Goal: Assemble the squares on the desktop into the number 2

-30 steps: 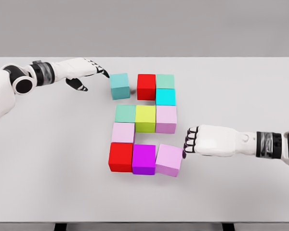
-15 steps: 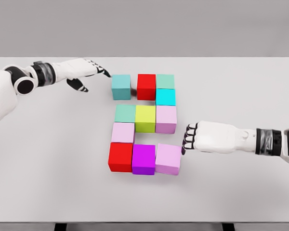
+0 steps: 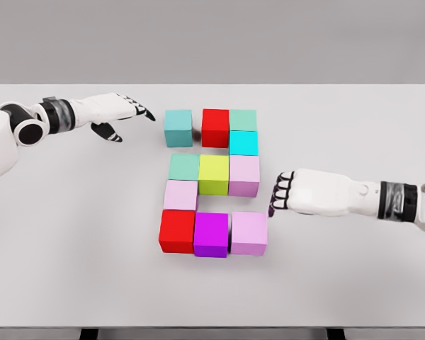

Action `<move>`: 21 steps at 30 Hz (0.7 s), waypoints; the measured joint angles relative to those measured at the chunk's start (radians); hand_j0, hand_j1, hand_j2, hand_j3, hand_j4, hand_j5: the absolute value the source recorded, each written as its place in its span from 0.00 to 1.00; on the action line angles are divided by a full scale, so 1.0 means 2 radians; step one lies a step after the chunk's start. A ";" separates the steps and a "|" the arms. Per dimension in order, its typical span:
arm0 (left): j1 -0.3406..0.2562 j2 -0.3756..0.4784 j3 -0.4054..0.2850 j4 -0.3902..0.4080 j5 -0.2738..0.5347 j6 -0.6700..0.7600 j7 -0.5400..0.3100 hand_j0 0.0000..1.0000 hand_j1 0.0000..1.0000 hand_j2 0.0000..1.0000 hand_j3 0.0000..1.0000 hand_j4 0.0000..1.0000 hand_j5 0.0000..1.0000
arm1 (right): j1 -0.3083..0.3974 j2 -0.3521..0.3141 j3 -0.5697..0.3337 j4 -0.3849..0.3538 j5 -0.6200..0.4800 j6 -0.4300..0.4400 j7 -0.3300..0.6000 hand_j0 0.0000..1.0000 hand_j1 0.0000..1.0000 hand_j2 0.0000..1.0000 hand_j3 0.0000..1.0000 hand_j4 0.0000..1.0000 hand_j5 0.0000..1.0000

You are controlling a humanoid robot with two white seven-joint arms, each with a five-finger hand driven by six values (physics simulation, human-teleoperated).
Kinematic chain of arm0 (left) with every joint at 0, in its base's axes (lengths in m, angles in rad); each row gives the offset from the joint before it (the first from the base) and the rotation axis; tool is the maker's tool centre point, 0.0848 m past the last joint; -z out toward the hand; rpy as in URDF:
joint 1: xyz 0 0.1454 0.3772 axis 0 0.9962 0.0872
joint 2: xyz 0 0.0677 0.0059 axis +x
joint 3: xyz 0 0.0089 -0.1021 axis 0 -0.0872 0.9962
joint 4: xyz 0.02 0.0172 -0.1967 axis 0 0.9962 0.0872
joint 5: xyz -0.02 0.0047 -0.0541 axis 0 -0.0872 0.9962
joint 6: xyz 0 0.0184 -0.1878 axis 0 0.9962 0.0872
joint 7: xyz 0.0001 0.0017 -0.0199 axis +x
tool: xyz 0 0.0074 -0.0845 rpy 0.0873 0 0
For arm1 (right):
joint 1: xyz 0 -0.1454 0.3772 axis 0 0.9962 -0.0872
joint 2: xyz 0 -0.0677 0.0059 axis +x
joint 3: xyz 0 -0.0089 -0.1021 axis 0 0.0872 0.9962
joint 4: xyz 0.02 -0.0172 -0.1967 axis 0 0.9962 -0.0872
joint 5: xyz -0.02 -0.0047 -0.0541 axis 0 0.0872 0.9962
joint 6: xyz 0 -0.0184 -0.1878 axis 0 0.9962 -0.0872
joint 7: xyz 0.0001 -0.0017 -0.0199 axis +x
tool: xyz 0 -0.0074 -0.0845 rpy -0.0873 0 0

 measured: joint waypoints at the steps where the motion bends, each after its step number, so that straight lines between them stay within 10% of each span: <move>1: 0.000 0.000 0.000 -0.003 0.000 0.000 -0.002 0.85 0.85 0.85 0.85 0.85 0.85 | 0.000 0.000 -0.001 0.001 0.000 0.000 0.000 0.58 0.58 0.58 0.58 0.58 0.58; 21: 0.003 -0.003 -0.001 -0.039 -0.001 0.000 -0.017 0.85 0.85 0.85 0.85 0.85 0.85 | 0.025 -0.010 0.002 0.001 -0.003 0.000 -0.018 0.58 0.58 0.58 0.58 0.58 0.58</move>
